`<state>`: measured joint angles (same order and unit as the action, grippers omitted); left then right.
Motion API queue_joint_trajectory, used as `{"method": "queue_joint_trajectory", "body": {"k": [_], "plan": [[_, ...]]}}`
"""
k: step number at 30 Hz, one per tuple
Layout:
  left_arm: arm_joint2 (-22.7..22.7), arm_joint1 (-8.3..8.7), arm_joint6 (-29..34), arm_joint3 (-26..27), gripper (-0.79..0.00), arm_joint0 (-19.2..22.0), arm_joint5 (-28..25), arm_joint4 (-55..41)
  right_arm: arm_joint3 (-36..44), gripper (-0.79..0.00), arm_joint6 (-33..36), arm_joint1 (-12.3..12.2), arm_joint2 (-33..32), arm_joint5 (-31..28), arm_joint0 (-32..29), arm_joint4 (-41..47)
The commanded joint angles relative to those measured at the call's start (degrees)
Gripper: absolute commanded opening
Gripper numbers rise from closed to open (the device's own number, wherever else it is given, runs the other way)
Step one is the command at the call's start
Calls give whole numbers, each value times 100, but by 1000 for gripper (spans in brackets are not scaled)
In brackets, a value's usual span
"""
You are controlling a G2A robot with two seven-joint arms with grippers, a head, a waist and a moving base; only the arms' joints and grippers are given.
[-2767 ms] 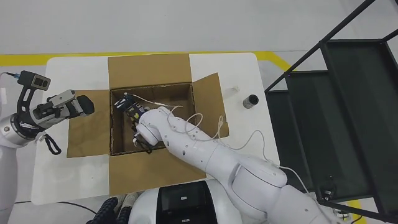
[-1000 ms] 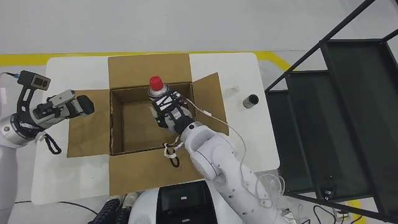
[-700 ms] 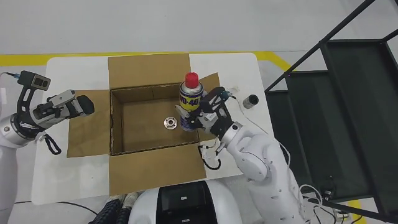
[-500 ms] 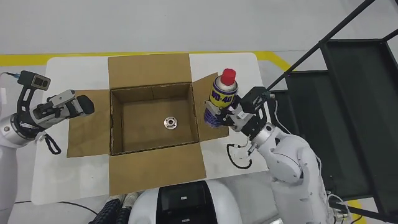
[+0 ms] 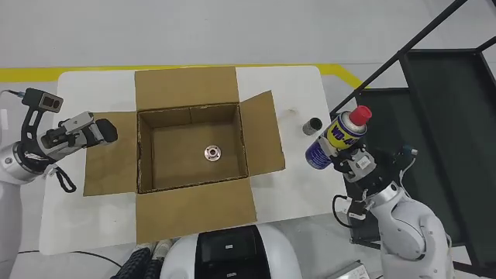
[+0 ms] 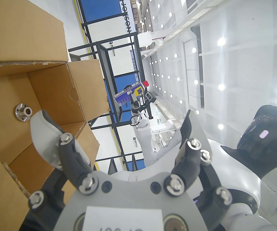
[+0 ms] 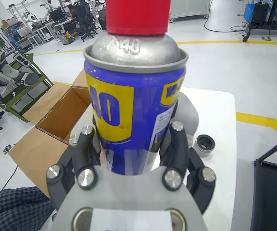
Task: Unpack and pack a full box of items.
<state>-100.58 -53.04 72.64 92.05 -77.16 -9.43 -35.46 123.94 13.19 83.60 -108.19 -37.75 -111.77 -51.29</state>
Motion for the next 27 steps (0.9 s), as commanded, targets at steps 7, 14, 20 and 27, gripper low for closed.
{"method": "queue_joint_trajectory", "body": {"k": [7, 14, 20, 27], "plan": [[0, 0, 0, 0, 0, 0, 0, 0, 1, -785, 2, 0, 1, 2, 1, 1], [0, 0, 0, 0, 0, 0, 0, 0, 1, -785, 2, 0, 1, 2, 1, 1], [0, 0, 0, 0, 0, 0, 0, 0, -518, -785, 2, -47, -50, 107, 214, 278], [0, 0, 0, 0, 0, 0, 0, 0, -2003, -785, -957, -108, -118, -211, 876, 203]]}}
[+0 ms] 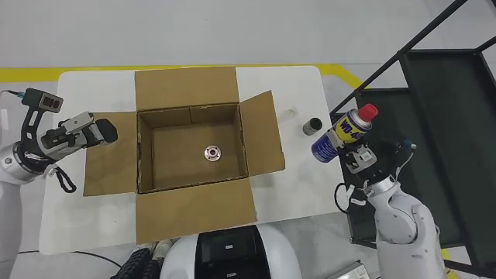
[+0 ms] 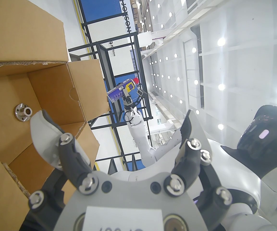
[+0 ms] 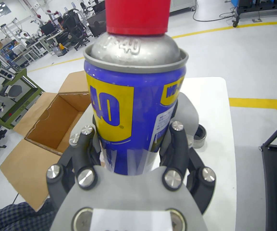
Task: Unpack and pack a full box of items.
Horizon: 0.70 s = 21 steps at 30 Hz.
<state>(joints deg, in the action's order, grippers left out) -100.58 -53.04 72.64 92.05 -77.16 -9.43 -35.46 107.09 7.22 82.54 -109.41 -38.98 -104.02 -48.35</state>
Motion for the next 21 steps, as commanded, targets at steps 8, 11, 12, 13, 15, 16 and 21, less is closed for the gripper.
{"method": "queue_joint_trajectory", "body": {"k": [8, 11, 12, 13, 15, 16, 21], "plan": [[0, 0, 0, 0, 0, 0, 0, 0, -2112, -785, -2143, -50, 250, -97, 756, -1852], [0, 0, 0, 0, 0, 0, 0, 0, -2572, -785, -2674, -81, 335, 19, 940, -2396], [0, 0, 0, 0, 0, 0, 0, 0, -2659, -785, -2857, -95, 358, 60, 969, -2616], [0, 0, 0, 0, 0, 0, 0, 0, -2749, -785, -3018, -109, 383, 104, 988, -2821], [0, 0, 0, 0, 0, 0, 0, 0, -2905, -785, -3268, -139, 446, 158, 1003, -3224], [0, 0, 0, 0, 0, 0, 0, 0, -2971, -785, -3343, -157, 475, 119, 1001, -3376], [0, 0, 0, 0, 0, 0, 0, 0, -2982, -785, -3366, -163, 478, 108, 1002, -3420]]}}
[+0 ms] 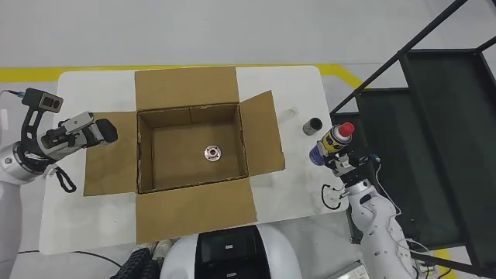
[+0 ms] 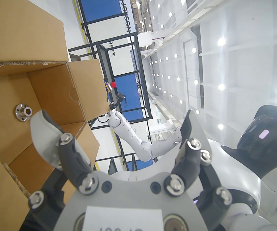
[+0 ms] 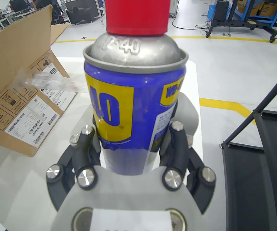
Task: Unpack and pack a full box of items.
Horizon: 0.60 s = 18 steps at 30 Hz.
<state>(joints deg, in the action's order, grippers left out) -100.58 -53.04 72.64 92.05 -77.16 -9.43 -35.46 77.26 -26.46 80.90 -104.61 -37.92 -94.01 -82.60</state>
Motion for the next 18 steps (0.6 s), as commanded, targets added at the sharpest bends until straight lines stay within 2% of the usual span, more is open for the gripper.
{"method": "queue_joint_trajectory", "body": {"k": [1, 11, 18], "plan": [[0, 0, 0, 0, 0, 0, 0, 0, 2, -785, 2, 1, -1, 2, 0, 5], [0, 0, 0, 0, 0, 0, 0, 0, -59, -785, 166, -7, 32, 38, 53, 137], [0, 0, 0, 0, 0, 0, 0, 0, -924, -785, -57, 6, 346, 487, 471, 257]]}}
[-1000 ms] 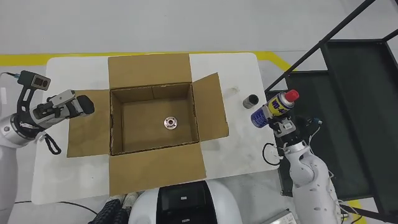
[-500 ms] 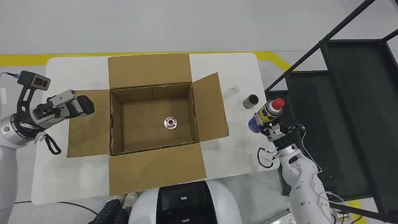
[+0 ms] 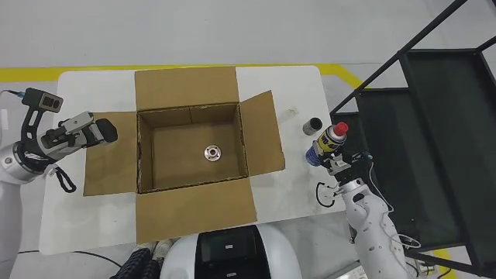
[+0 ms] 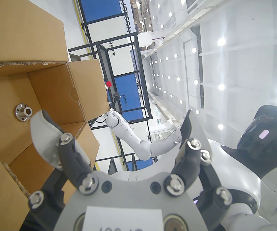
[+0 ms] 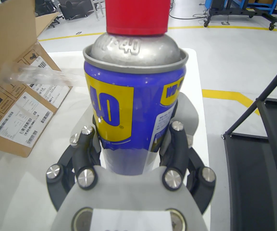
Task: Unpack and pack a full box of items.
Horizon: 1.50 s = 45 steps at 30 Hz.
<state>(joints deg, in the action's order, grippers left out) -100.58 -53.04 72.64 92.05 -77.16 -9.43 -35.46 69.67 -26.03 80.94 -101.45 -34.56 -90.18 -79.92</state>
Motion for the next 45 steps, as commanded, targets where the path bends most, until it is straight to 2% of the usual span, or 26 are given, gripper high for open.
{"method": "queue_joint_trajectory", "body": {"k": [1, 6, 15, 30, 31, 32, 33, 40, 45], "plan": [[0, 0, 0, 0, 0, 0, 0, 0, -311, -785, -245, 6, 89, 317, 160, -92], [0, 0, 0, 0, 0, 0, 0, 0, -1012, -785, -990, 22, 333, 866, 506, -309], [0, 0, 0, 0, 0, 0, 0, 0, -1710, -785, -2021, 6, 588, 1684, 840, -723], [0, 0, 0, 0, 0, 0, 0, 0, -2968, -785, -2422, -25, 841, 1935, 1599, -622], [0, 0, 0, 0, 0, 0, 0, 0, -3011, -536, -2455, -32, 848, 1932, 1613, -621], [0, 0, 0, 0, 0, 0, 0, 0, -3052, -120, -2479, -38, 856, 1929, 1623, -620], [0, 0, 0, 0, 0, 0, 0, 0, -3085, 0, -2508, -44, 865, 1926, 1626, -618], [0, 0, 0, 0, 0, 0, 0, 0, -3015, 0, -2826, -80, 943, 1864, 1482, -626], [0, 0, 0, 0, 0, 0, 0, 0, -2474, 0, -3082, -136, 892, 1778, 1090, -591]]}}
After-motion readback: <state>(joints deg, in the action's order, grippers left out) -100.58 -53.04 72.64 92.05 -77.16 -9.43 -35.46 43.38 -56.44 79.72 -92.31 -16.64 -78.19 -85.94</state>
